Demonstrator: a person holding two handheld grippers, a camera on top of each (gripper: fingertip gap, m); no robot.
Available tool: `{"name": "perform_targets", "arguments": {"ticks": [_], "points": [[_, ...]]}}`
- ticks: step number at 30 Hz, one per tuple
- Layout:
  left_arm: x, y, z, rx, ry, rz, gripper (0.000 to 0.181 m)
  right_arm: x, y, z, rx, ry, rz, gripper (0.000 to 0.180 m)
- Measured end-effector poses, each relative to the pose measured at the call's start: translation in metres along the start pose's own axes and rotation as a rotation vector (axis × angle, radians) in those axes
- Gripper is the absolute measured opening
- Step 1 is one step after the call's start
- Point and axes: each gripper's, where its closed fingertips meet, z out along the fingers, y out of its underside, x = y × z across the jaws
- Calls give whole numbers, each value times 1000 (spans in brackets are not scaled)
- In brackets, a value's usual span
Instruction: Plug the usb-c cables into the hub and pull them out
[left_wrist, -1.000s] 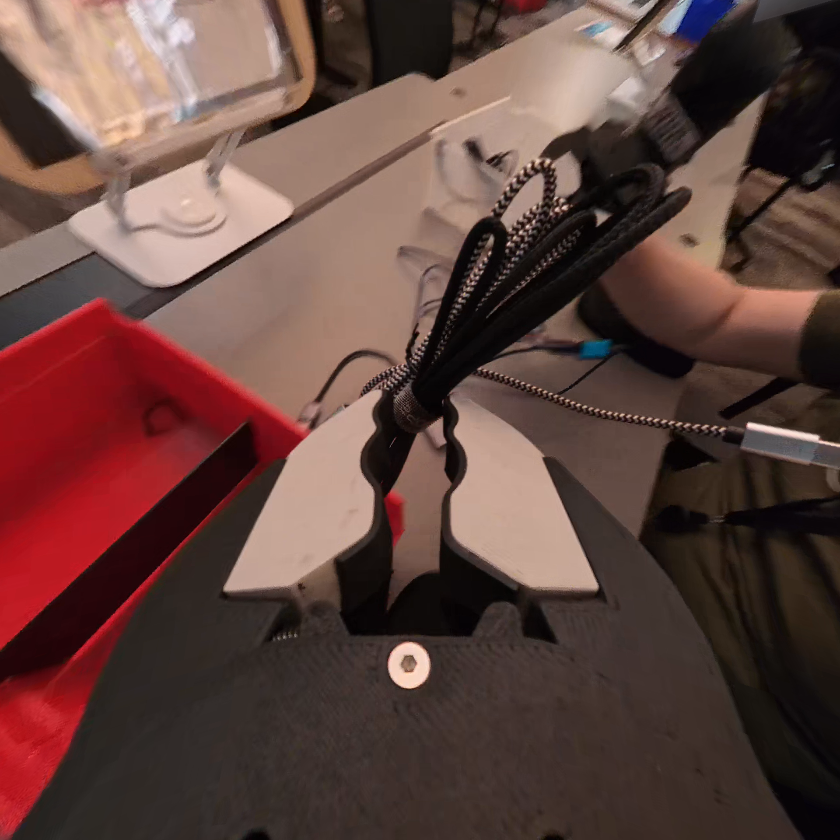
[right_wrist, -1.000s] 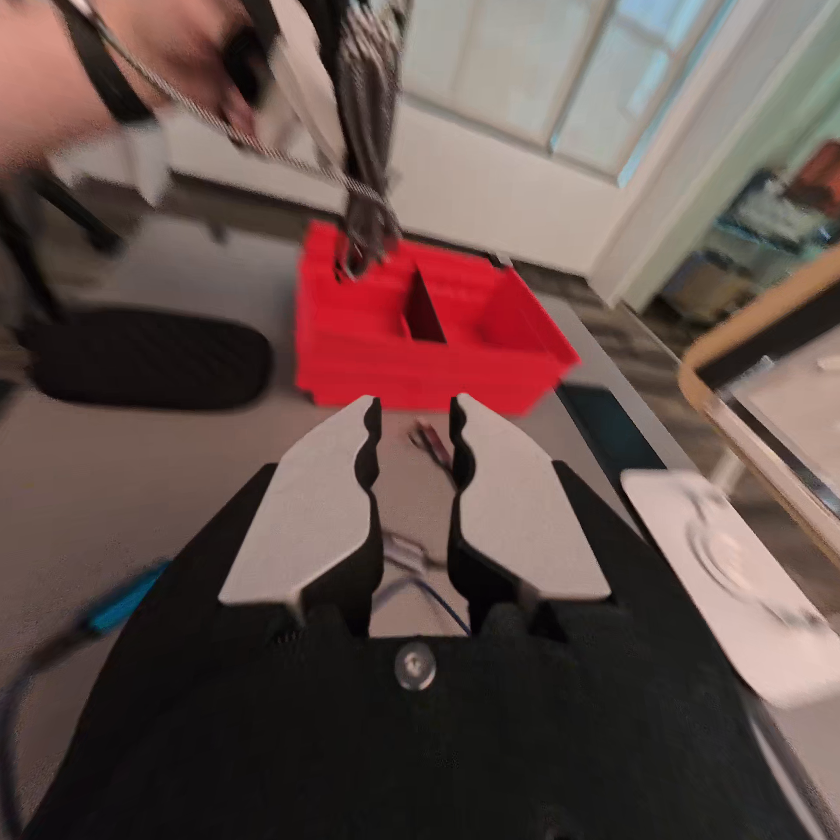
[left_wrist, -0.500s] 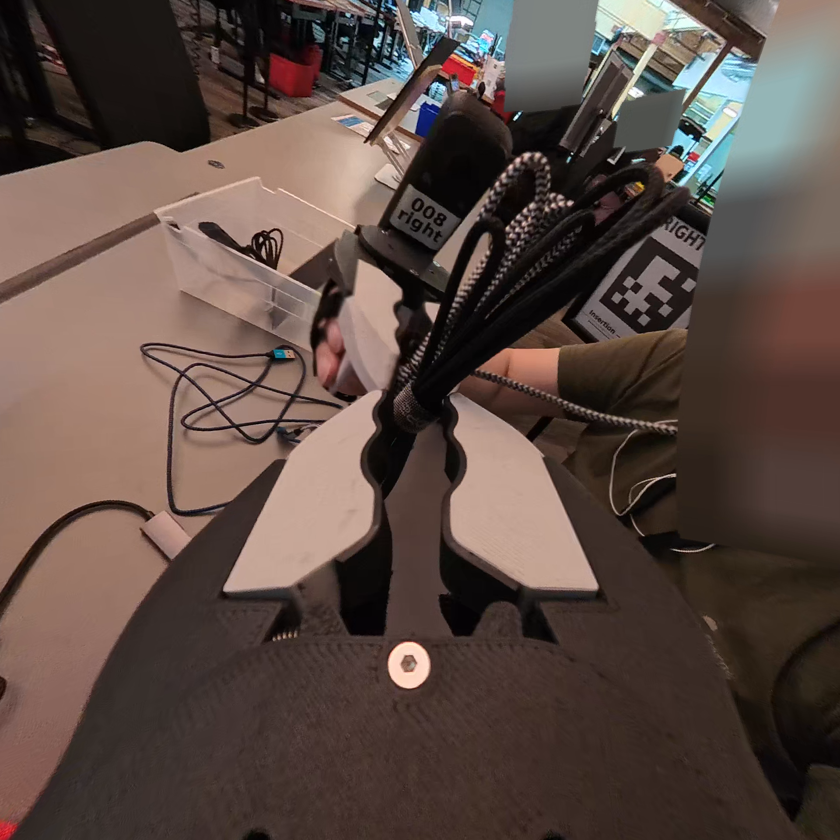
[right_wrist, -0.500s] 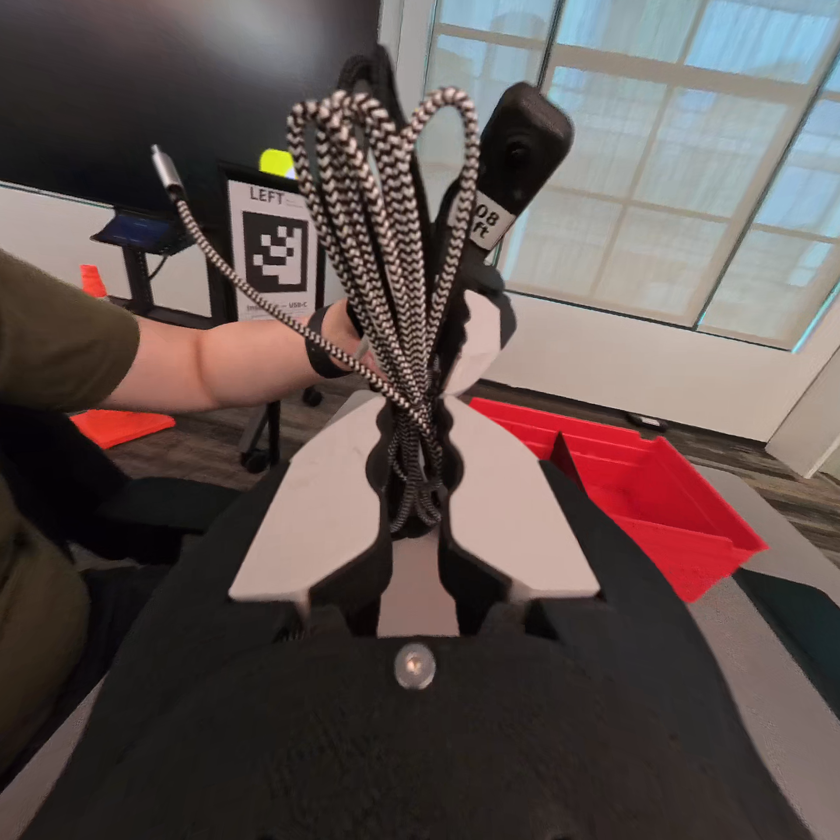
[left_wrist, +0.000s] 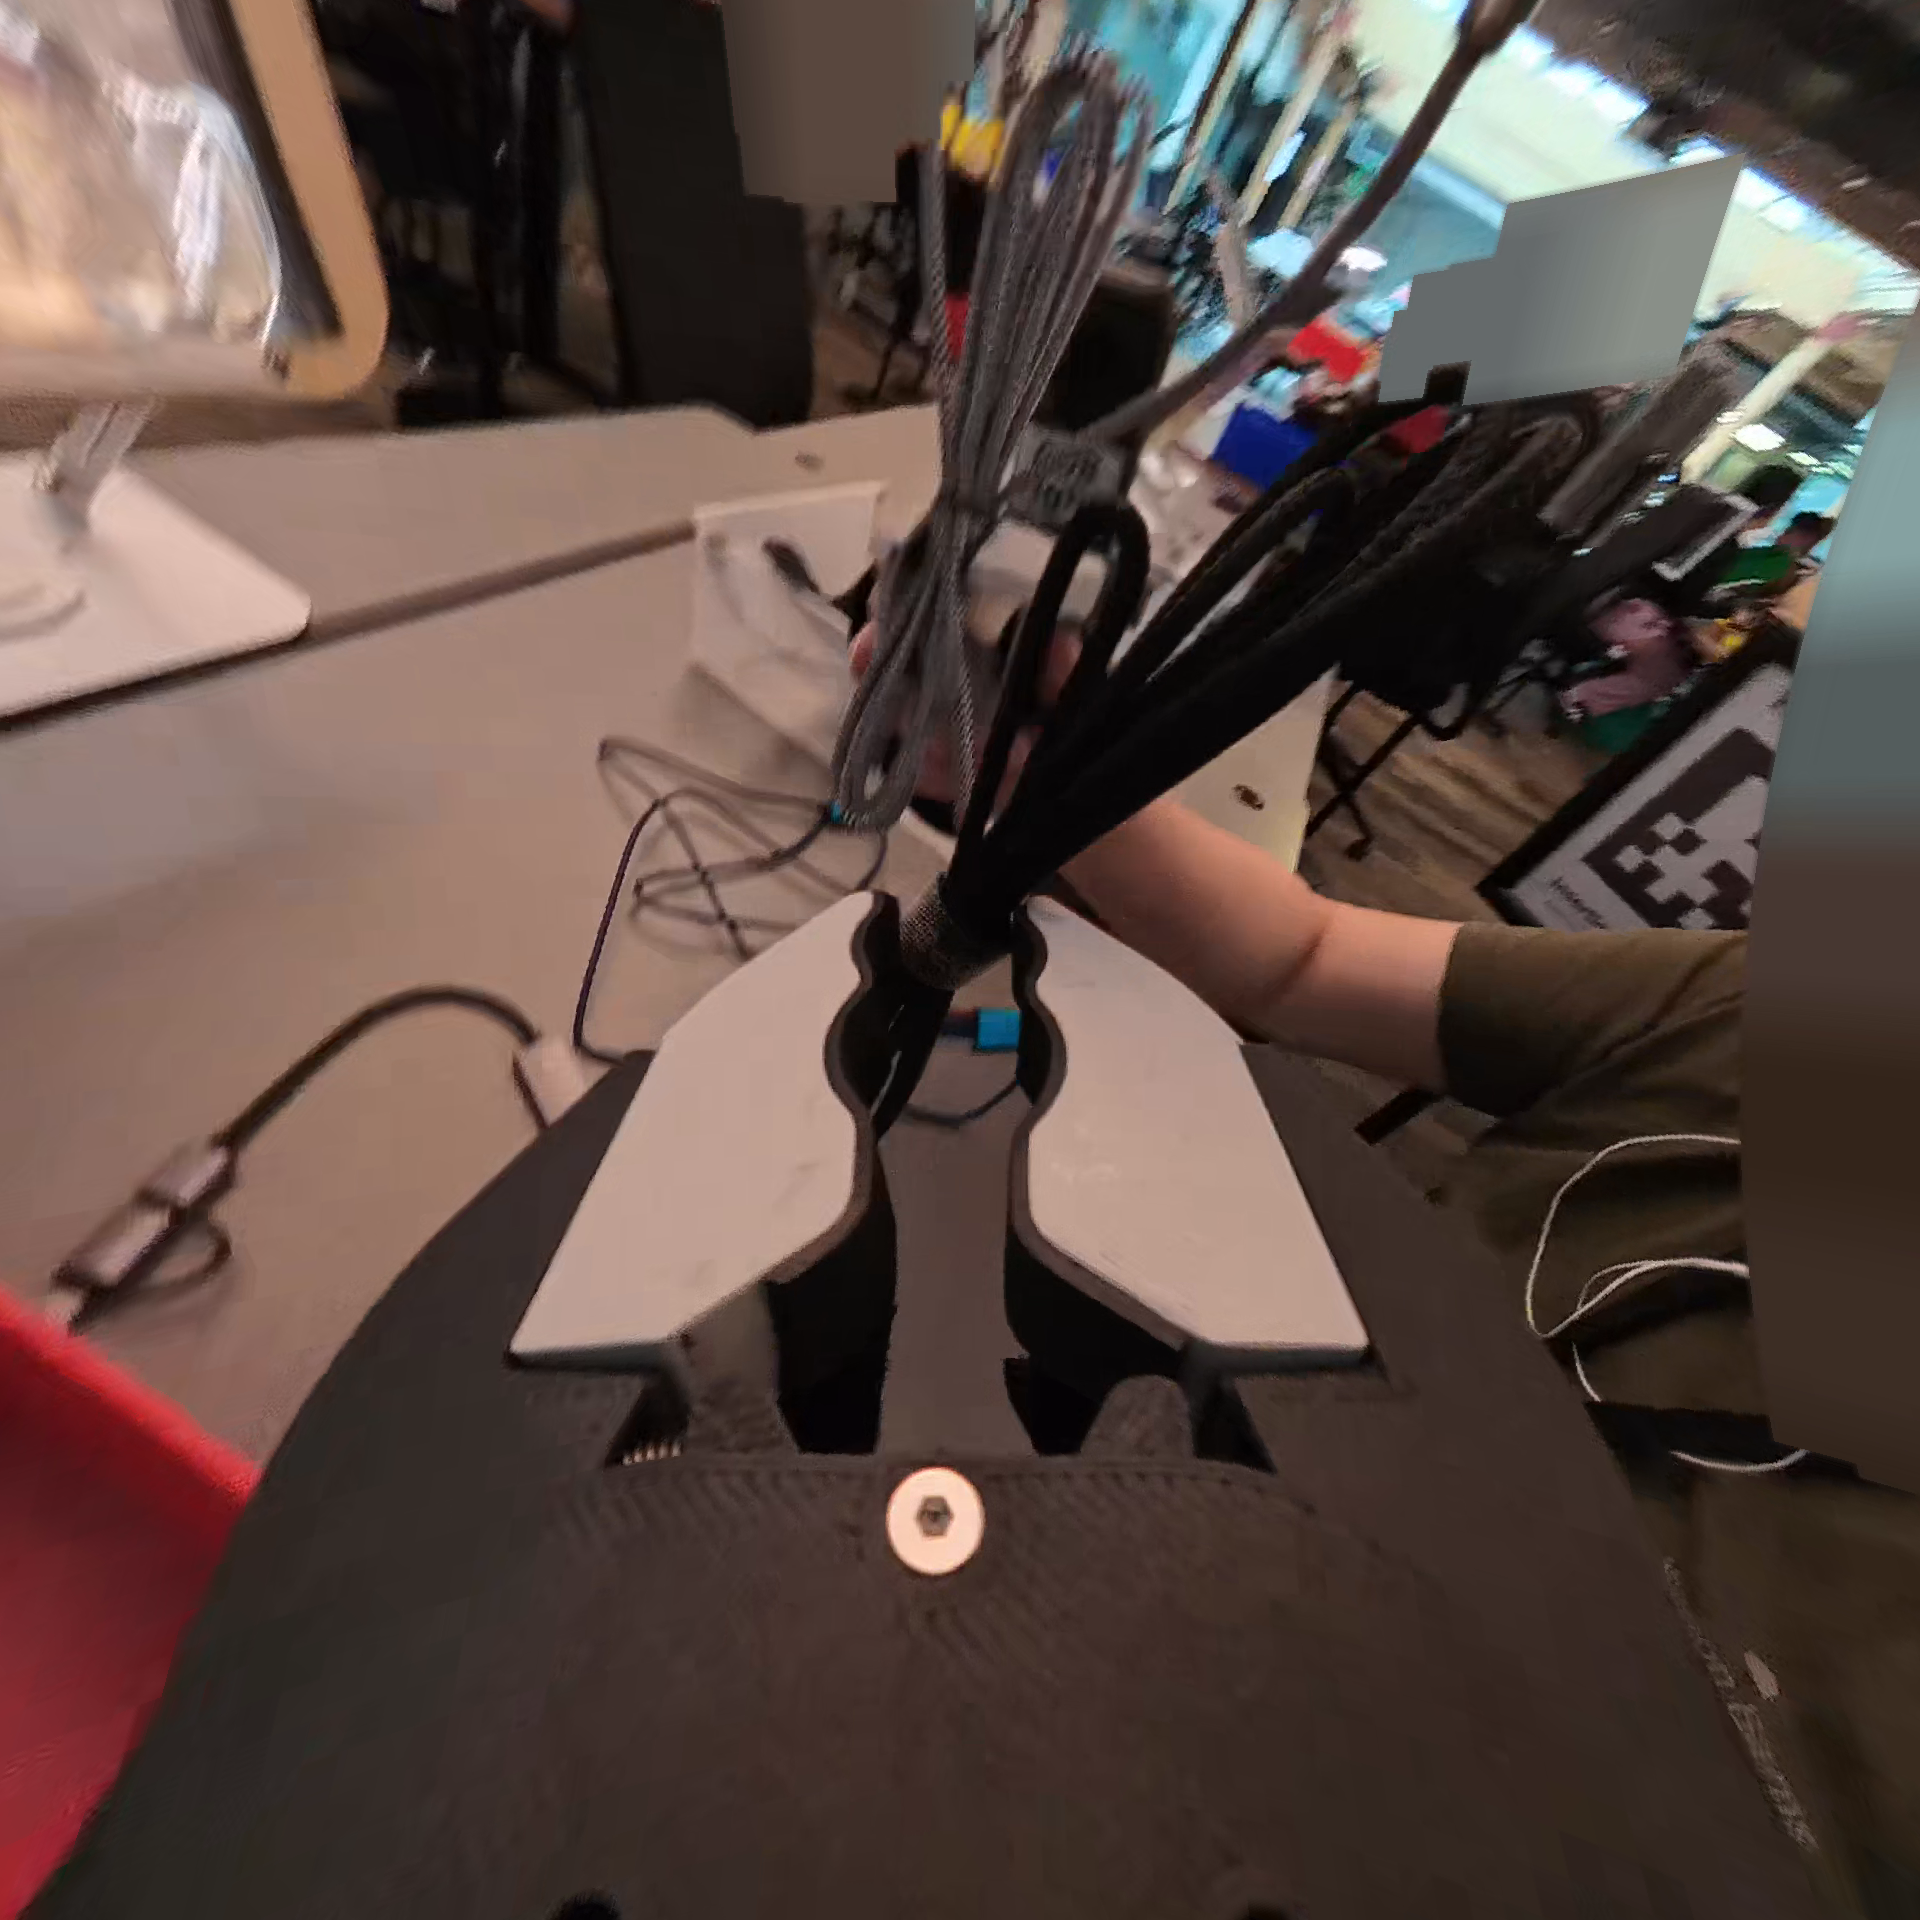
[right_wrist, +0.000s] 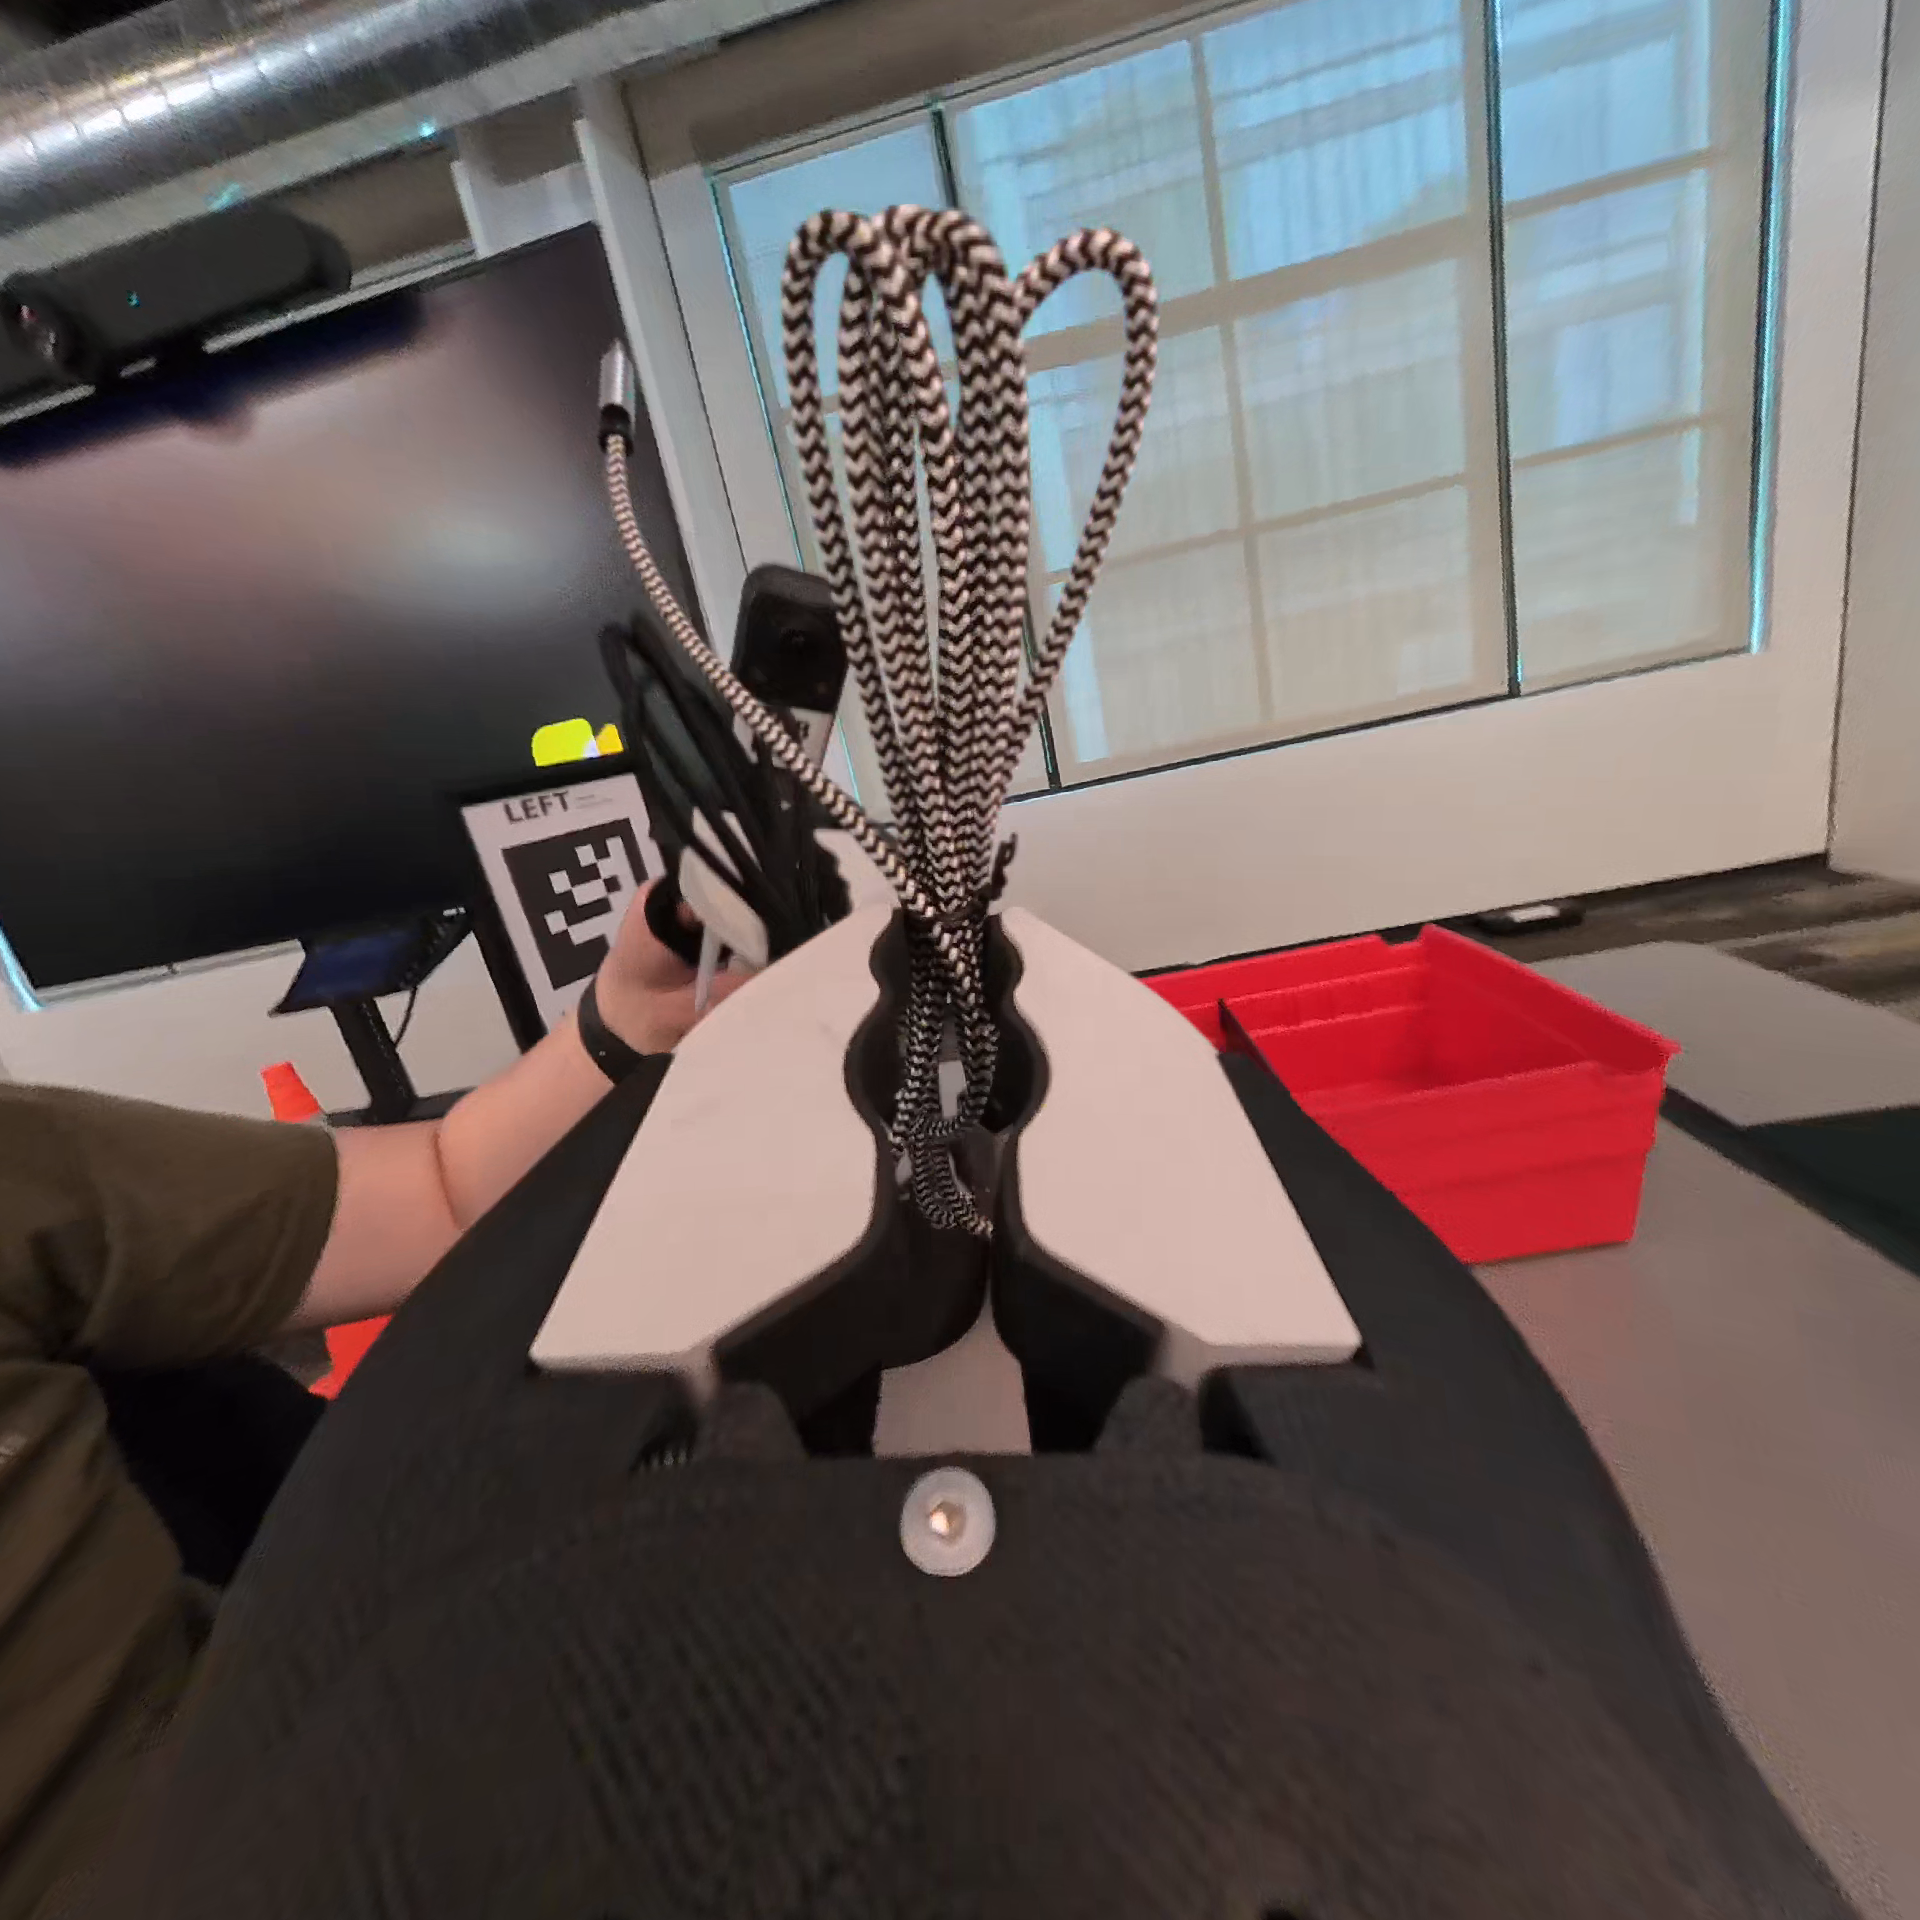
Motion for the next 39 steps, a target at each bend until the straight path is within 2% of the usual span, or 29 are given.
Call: {"name": "perform_targets", "arguments": {"ticks": [4, 7, 11, 15, 23, 31, 36, 39], "points": [[-28, 58, 3, -216, -181, -103, 20, 21, 7, -5, -9, 58, 97, 12], [-37, 103, 5, -404, -243, -102, 20, 32, 13, -8, -39, 108, 88, 12], [-29, 158, 14, -675, -215, -106, 20, 37, 18, -10, -90, 145, 56, 13], [-23, 190, 32, -827, -199, -40, 20, 36, 19, -10, -107, 142, 30, 13], [-39, 192, 40, -877, -272, 52, 20, 45, 22, -15, -123, 179, 20, 13], [-42, 217, 49, -939, -216, 61, 20, 50, 21, -19, -153, 226, -32, 13], [-46, 226, 56, -932, -203, 71, 21, 54, 22, -22, -162, 245, -64, 13], [-39, 223, 68, -840, -134, 46, 23, 54, 21, -22, -162, 251, -94, 13]]}}
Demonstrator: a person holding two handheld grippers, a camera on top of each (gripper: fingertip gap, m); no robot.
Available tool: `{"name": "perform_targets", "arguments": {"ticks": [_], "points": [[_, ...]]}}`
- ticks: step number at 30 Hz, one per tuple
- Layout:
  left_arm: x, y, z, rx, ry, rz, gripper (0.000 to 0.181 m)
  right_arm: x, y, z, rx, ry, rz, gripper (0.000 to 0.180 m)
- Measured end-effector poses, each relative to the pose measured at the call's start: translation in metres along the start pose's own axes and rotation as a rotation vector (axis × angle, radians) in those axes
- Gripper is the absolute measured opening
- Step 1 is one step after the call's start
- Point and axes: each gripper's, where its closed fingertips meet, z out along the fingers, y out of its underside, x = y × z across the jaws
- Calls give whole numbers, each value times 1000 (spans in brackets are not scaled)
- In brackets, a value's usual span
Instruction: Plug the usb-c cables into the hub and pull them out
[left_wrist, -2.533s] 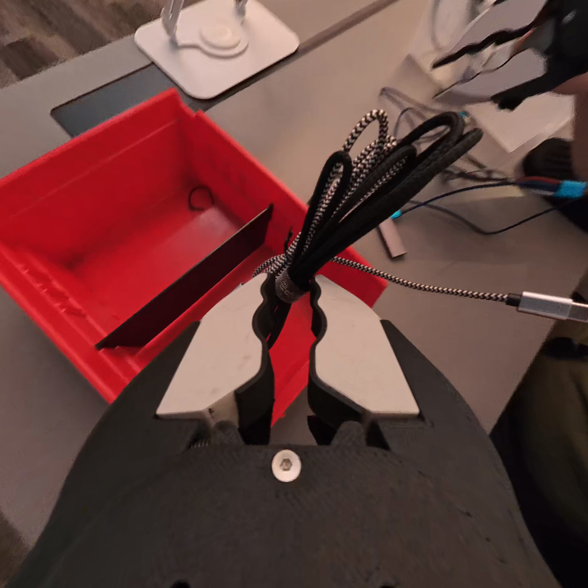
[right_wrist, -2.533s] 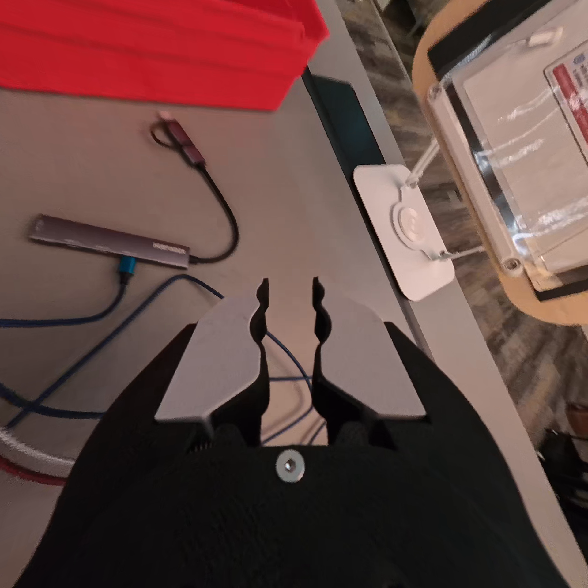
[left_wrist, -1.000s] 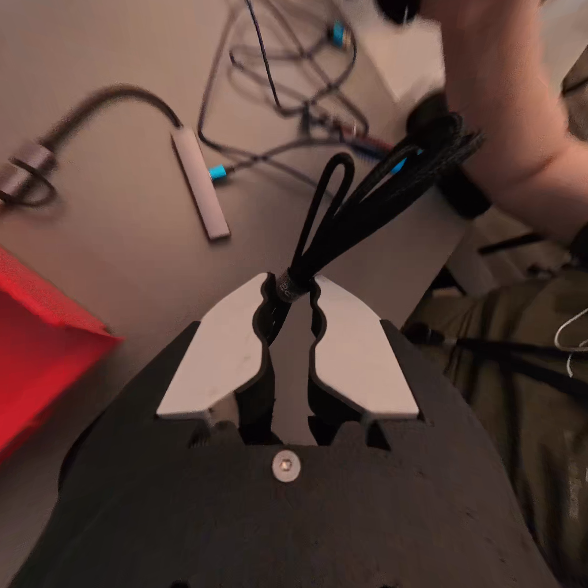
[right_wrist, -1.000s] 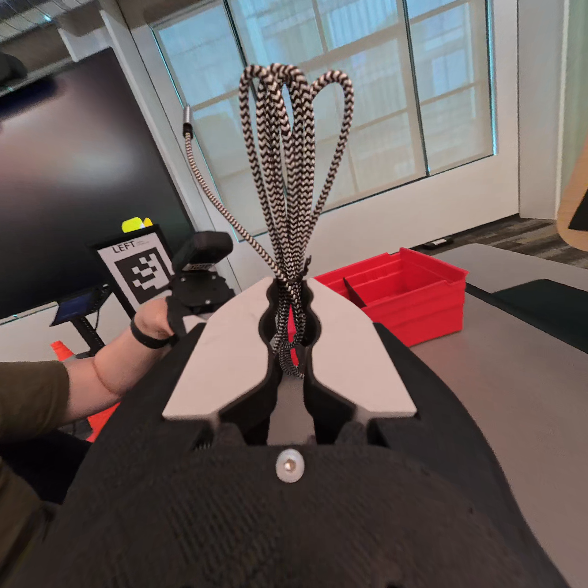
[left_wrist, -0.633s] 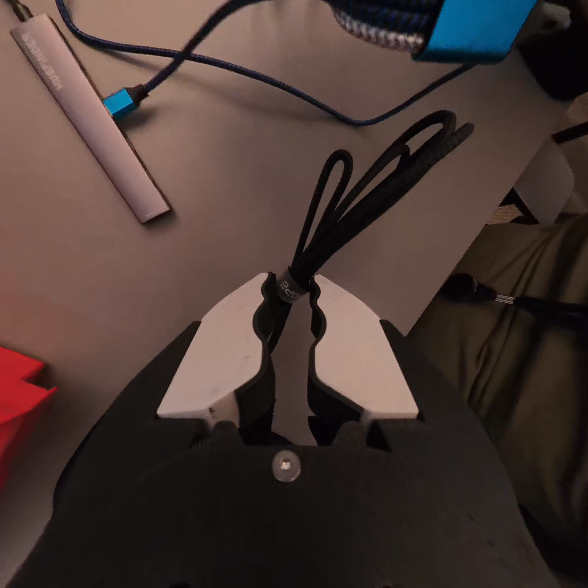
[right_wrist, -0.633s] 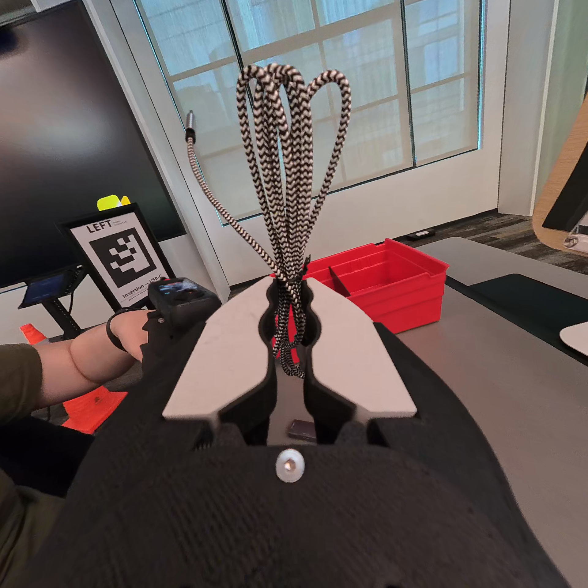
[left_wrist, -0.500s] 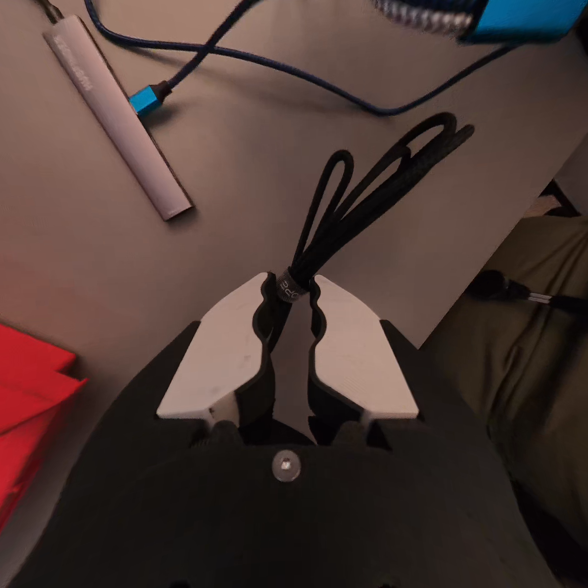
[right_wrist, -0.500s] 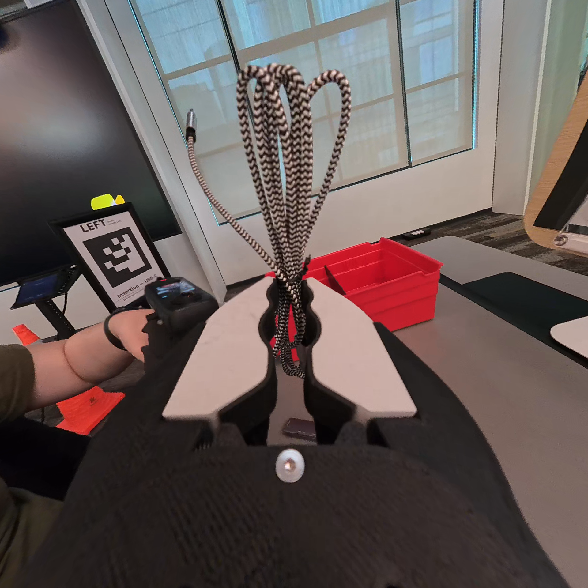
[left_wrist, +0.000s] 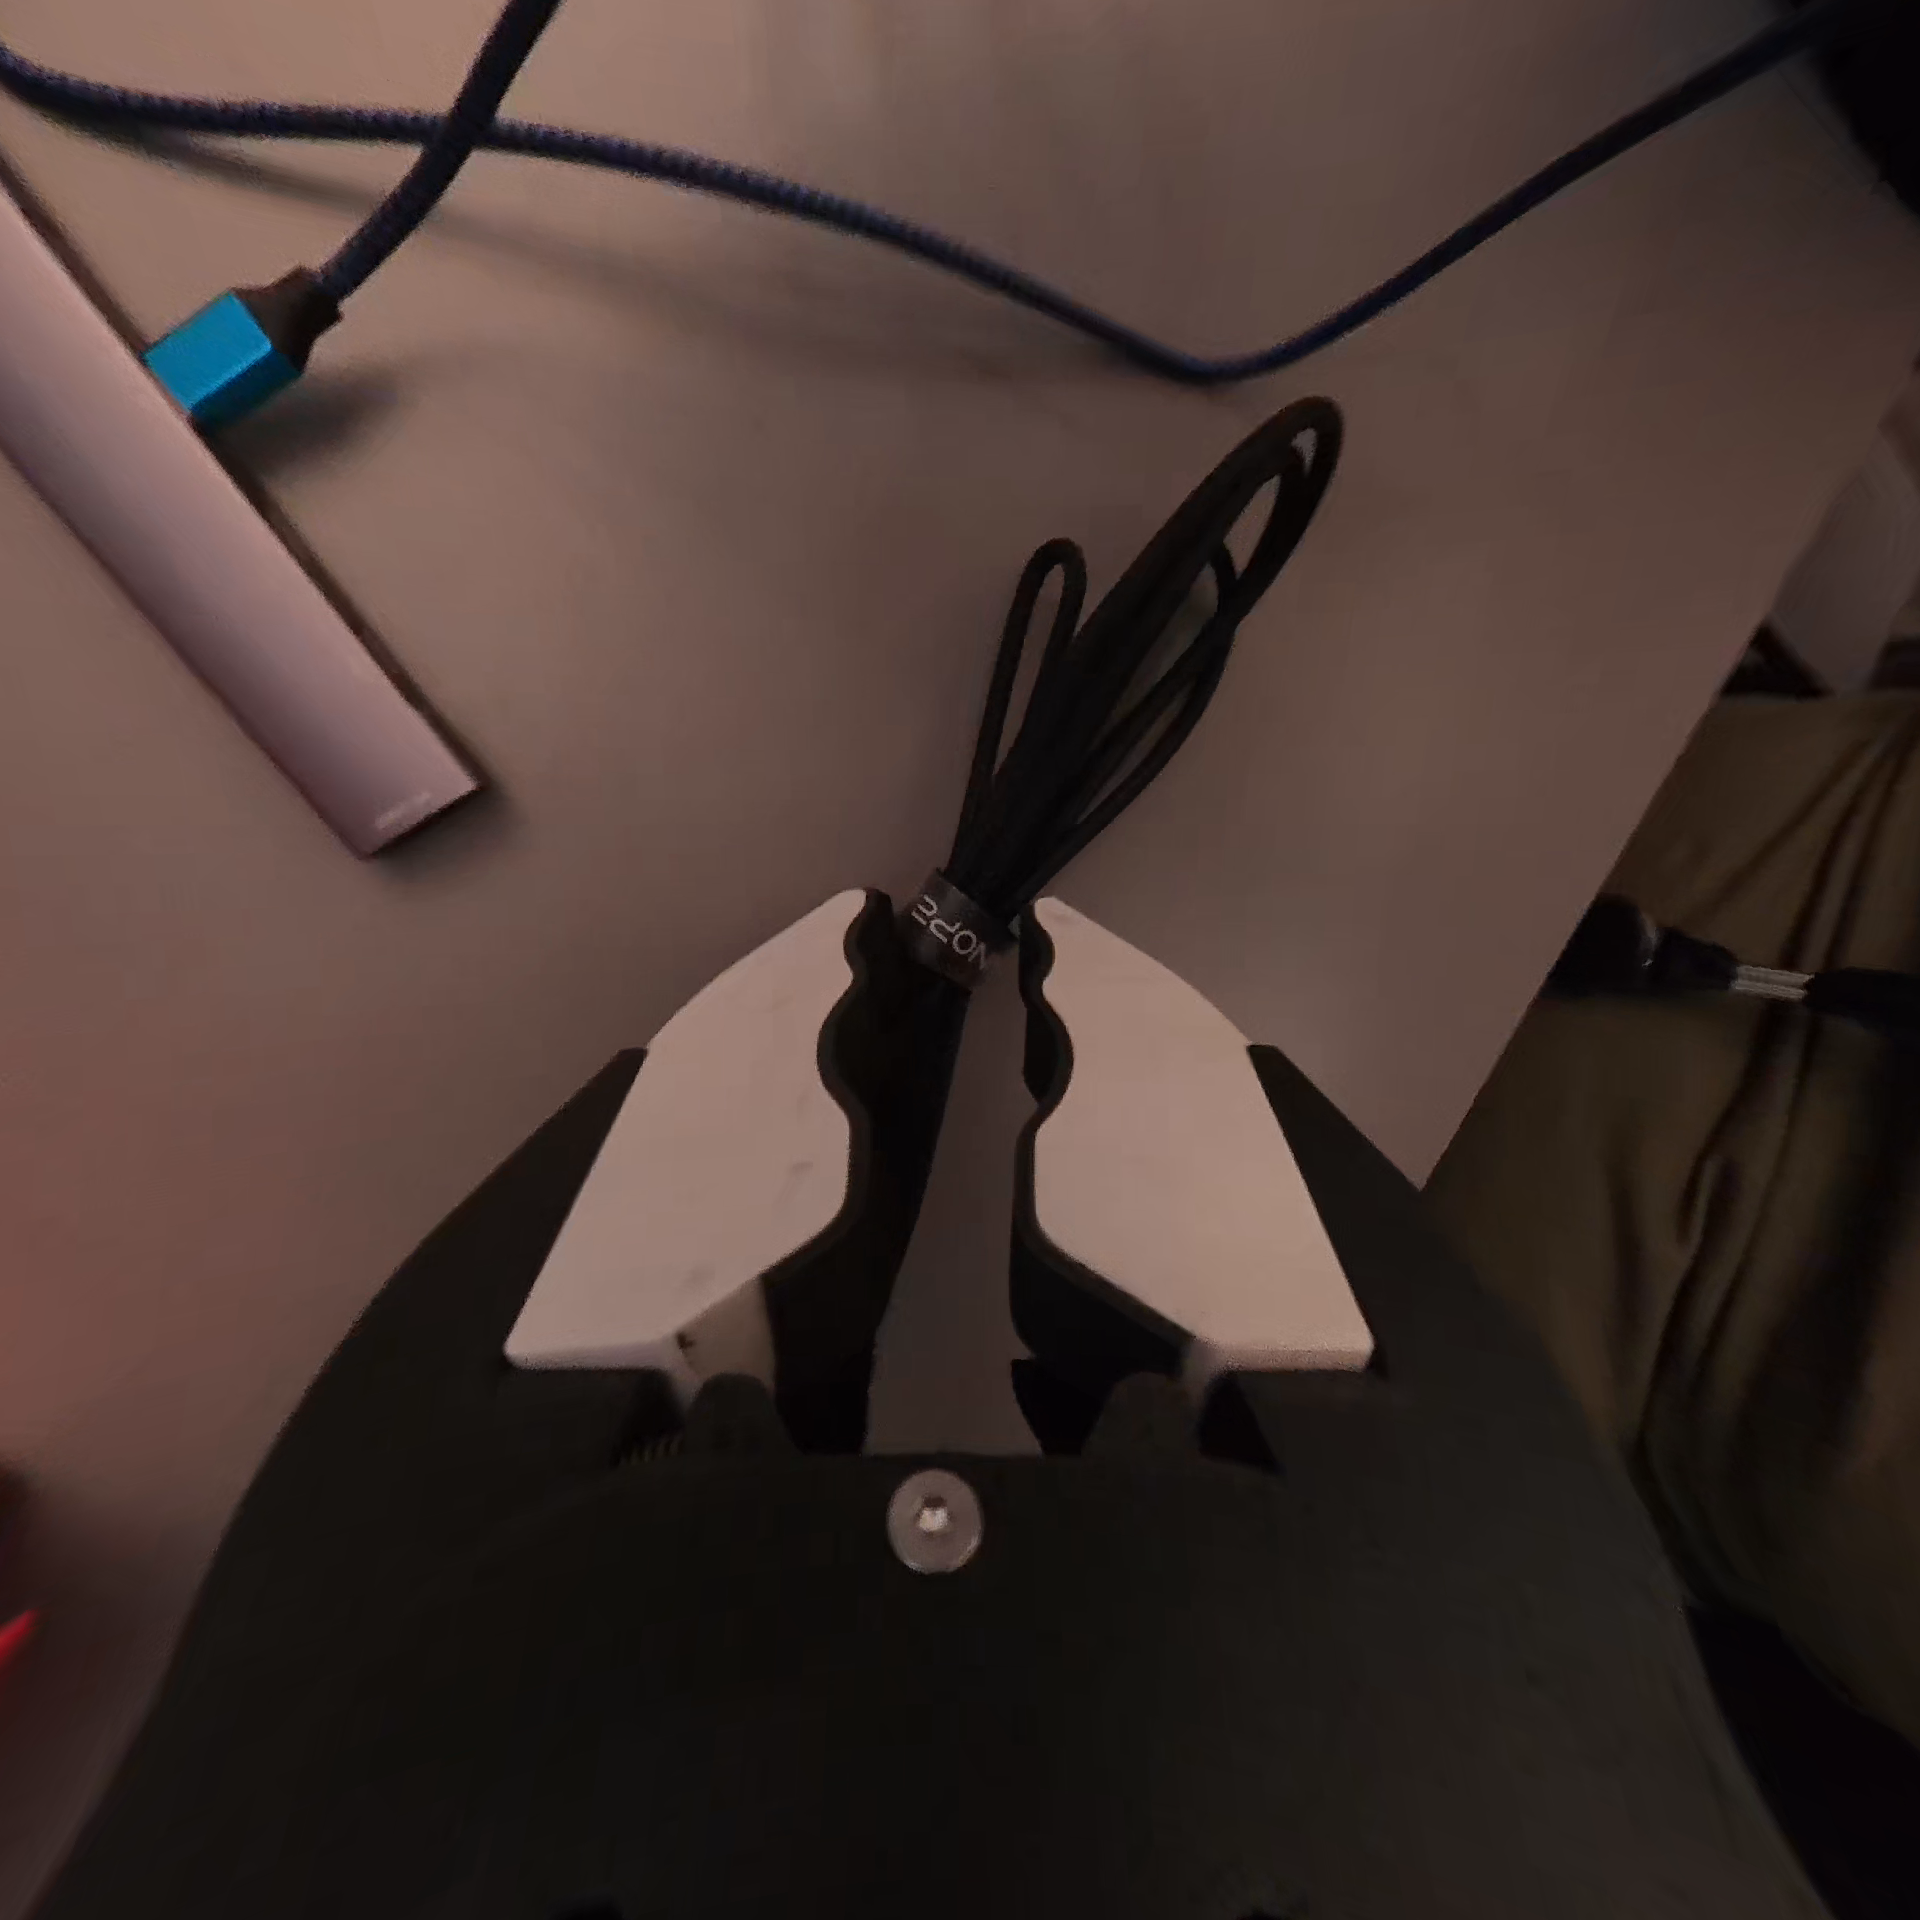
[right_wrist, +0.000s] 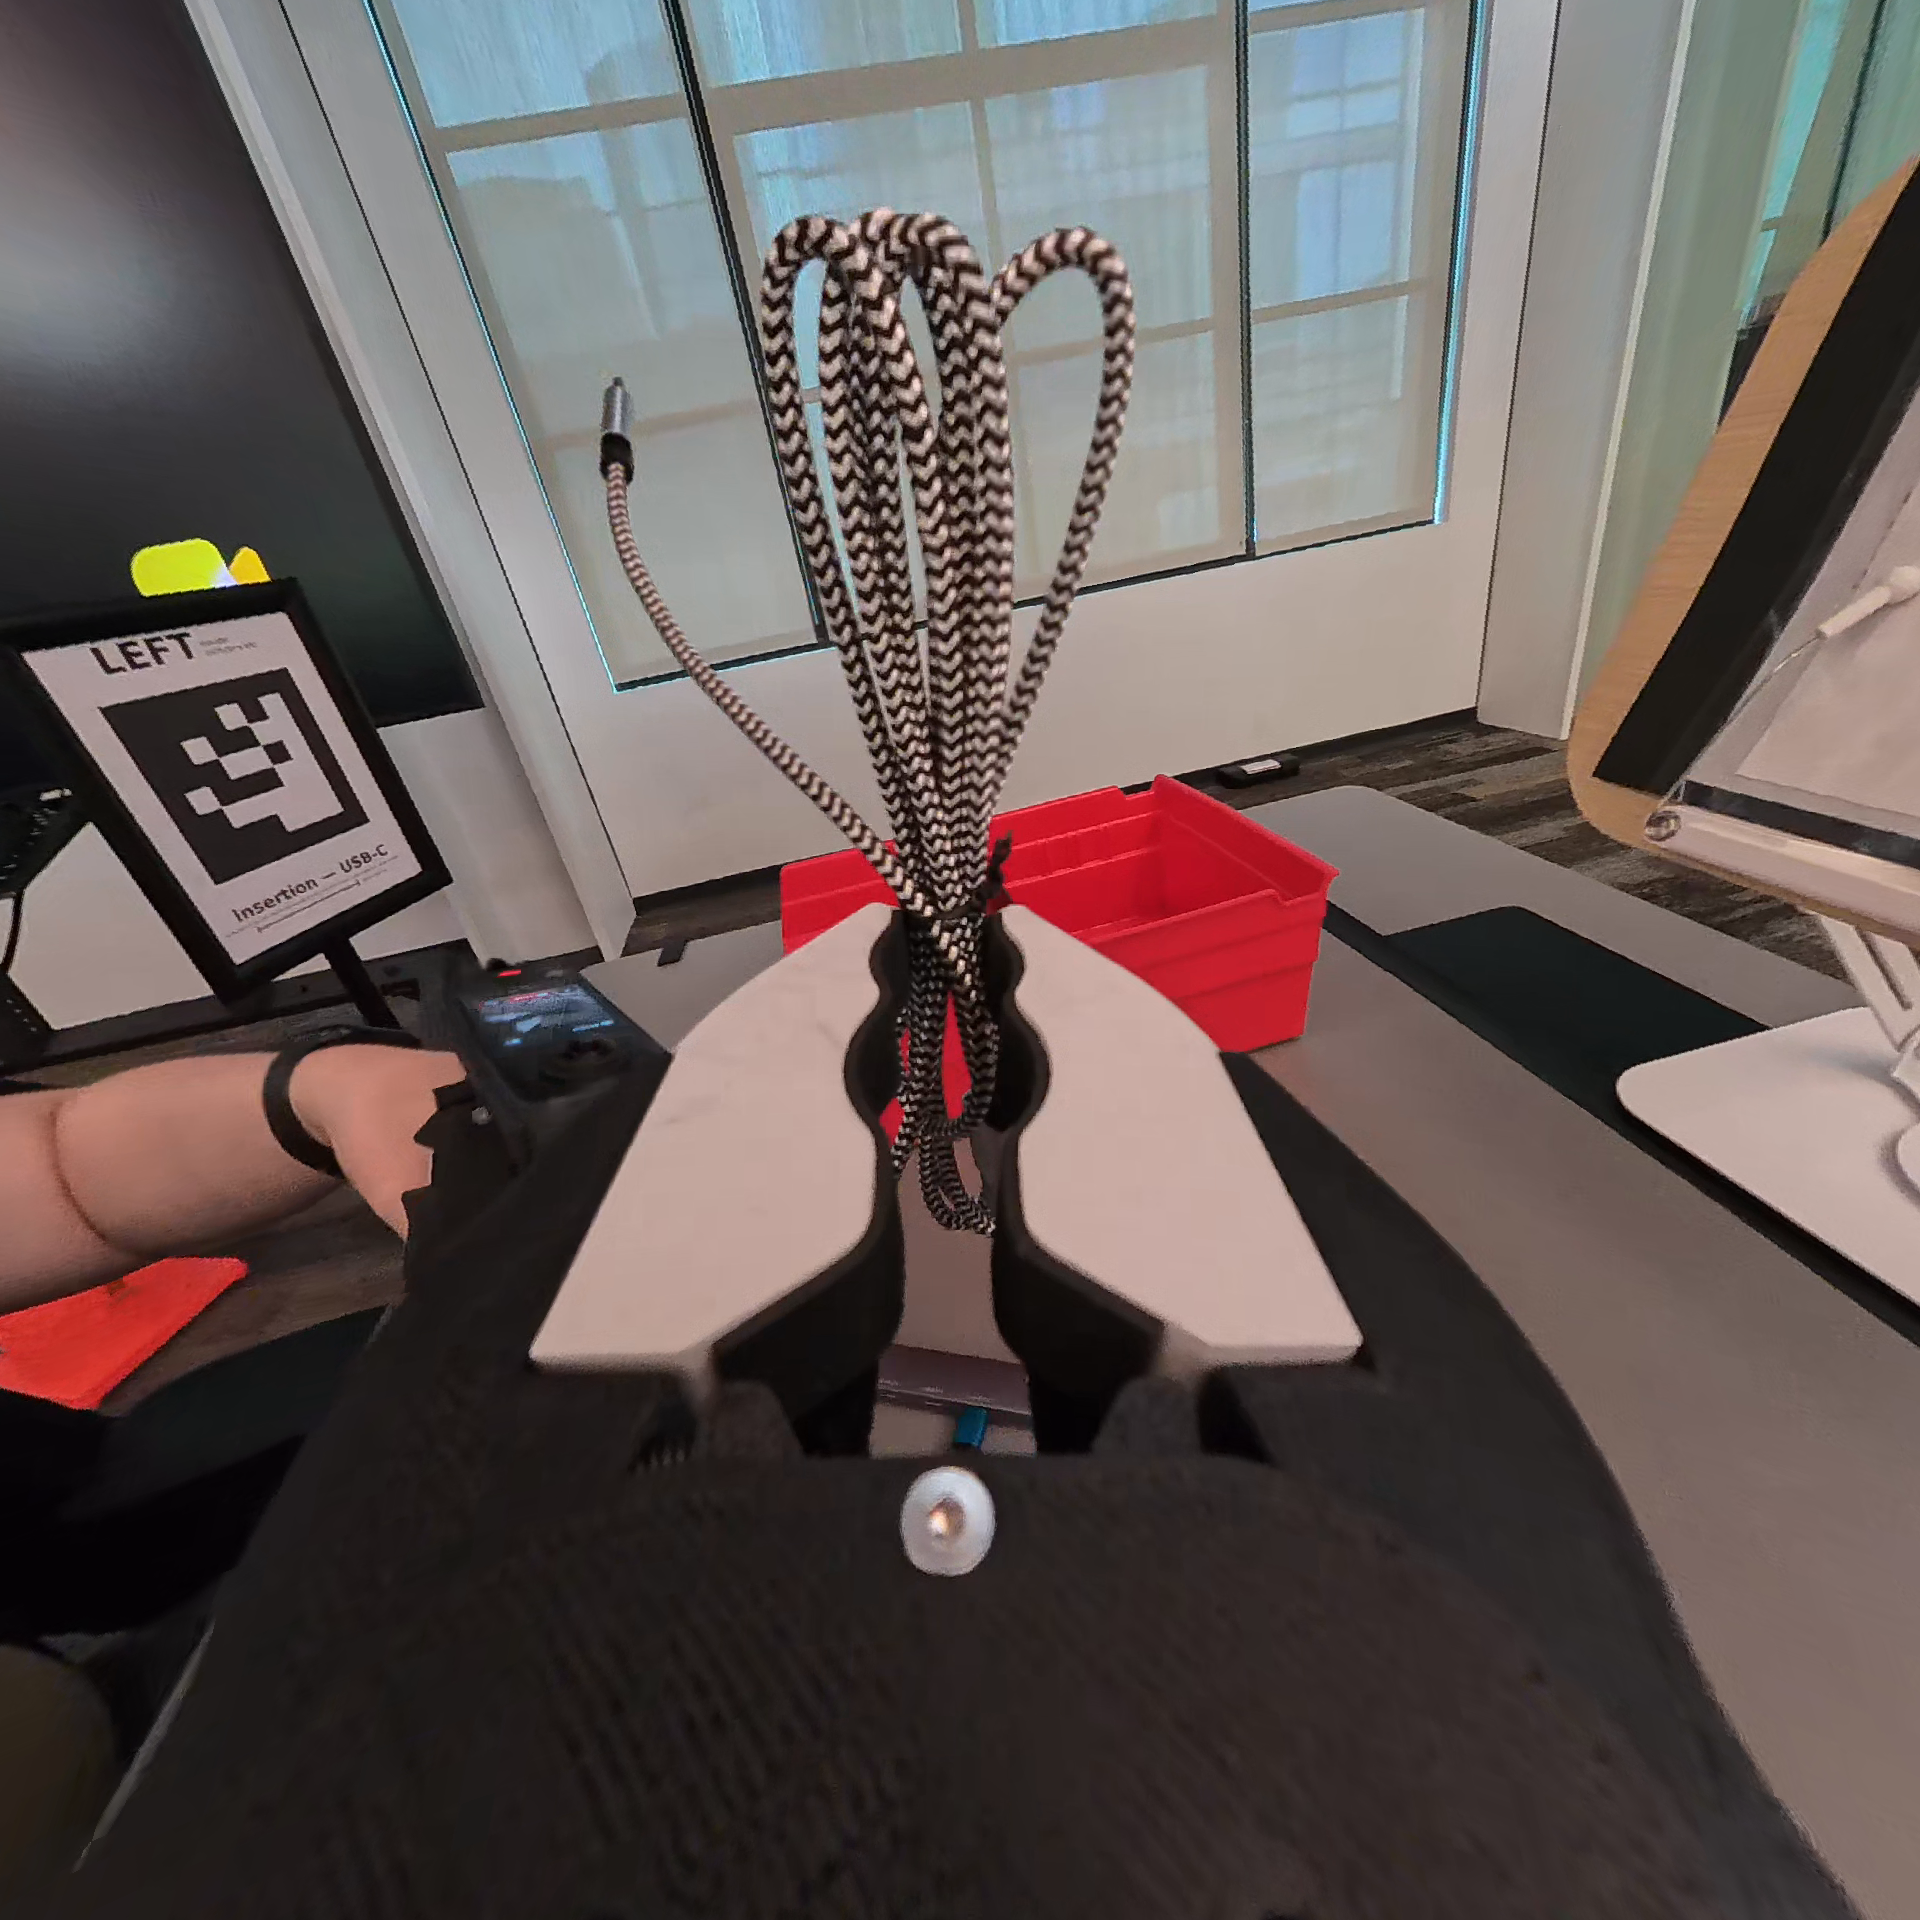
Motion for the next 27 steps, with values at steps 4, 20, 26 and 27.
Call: {"name": "perform_targets", "arguments": {"ticks": [4, 20, 26, 27], "points": [[-1, -17, -21, 215, 46, -50, 39, 0, -2, -2, 12, 11, -33, 13], [23, -105, -253, 1199, 2, 125, 41, -32, 13, 11, -19, -142, -139, 13], [26, -110, -263, 1217, -5, 183, 39, -36, 18, 12, -55, -181, -121, 13], [26, -111, -262, 1211, 4, 184, 38, -37, 19, 12, -64, -186, -124, 13]]}}
